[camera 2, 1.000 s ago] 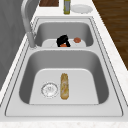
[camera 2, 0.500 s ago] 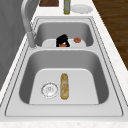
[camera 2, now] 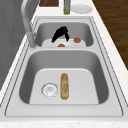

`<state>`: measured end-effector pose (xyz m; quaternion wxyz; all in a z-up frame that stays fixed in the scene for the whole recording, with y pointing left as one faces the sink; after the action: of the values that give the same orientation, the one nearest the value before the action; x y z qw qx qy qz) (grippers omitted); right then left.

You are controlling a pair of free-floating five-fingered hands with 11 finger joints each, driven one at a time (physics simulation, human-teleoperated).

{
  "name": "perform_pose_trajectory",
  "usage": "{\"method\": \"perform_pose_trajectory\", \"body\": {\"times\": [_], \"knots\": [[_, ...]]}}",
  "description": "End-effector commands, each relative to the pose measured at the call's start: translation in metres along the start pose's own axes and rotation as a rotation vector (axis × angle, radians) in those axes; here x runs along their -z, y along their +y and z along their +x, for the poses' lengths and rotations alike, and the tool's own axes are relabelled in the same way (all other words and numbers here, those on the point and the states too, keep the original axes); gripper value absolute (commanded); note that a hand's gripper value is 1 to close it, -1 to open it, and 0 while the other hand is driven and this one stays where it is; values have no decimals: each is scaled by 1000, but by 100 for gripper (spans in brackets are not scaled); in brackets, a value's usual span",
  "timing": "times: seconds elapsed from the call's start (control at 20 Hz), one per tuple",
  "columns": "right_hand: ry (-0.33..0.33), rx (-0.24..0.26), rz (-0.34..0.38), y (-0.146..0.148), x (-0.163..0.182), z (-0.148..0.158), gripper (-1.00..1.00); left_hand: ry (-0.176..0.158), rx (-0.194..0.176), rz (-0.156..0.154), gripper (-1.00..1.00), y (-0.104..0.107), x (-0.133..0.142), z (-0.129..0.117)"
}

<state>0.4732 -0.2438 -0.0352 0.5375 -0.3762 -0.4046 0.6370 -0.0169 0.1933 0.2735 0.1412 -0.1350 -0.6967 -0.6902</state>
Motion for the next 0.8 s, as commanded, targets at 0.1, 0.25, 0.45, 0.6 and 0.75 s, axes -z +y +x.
{"method": "perform_pose_trajectory", "body": {"times": [0.1,0.25,0.45,0.6,0.75], "knots": [[28,10,-7,-37,-21,-20,-100,0,0,0,0,0,0,0],[26,5,-13,-57,-32,-33,-100,0,0,0,0,0,0,0],[15,8,1,-80,-44,-53,-100,0,0,0,0,0,0,0],[8,12,1,-98,-54,-68,-100,0,0,0,0,0,0,0],[5,10,2,-117,-64,-84,-100,0,0,0,0,0,0,0]]}}
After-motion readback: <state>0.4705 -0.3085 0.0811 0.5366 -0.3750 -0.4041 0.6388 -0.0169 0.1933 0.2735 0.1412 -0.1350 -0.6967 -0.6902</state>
